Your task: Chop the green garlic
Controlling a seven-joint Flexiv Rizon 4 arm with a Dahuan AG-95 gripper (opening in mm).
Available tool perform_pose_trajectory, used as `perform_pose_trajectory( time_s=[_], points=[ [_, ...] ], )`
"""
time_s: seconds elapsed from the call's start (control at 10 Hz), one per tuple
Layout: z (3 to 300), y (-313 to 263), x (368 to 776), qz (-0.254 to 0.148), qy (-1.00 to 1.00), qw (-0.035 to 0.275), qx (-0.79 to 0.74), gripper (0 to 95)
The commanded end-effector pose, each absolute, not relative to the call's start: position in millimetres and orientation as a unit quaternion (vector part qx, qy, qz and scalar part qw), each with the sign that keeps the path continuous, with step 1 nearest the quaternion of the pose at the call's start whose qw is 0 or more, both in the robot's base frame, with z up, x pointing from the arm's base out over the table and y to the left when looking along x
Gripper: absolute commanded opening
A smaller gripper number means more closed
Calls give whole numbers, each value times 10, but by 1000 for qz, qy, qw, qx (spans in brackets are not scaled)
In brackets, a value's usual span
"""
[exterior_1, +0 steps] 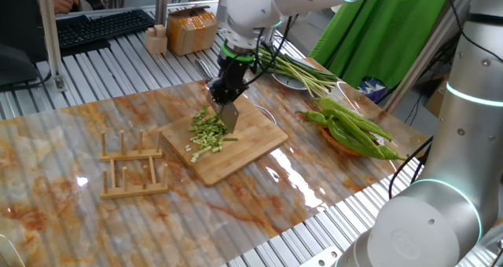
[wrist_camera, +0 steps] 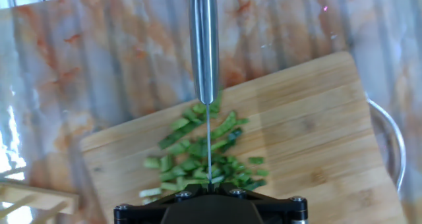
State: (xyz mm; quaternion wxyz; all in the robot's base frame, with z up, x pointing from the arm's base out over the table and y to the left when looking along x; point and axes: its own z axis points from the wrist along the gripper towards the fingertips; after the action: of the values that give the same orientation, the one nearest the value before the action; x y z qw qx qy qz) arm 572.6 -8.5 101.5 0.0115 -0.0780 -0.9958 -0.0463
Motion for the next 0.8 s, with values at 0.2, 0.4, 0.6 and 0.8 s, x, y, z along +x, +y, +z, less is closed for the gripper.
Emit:
perform_pose_trajectory(
  time_s=[0.2,0.4,0.6,0.8],
  points=[
    [1150,133,5655,-45,-994,14,-99,0],
    [1286,350,5589,-39,-993,14,-108,0],
    [1370,500,5518,-38,-992,18,-116,0],
    [1459,666,5421,-35,-991,22,-128,0]
  ],
)
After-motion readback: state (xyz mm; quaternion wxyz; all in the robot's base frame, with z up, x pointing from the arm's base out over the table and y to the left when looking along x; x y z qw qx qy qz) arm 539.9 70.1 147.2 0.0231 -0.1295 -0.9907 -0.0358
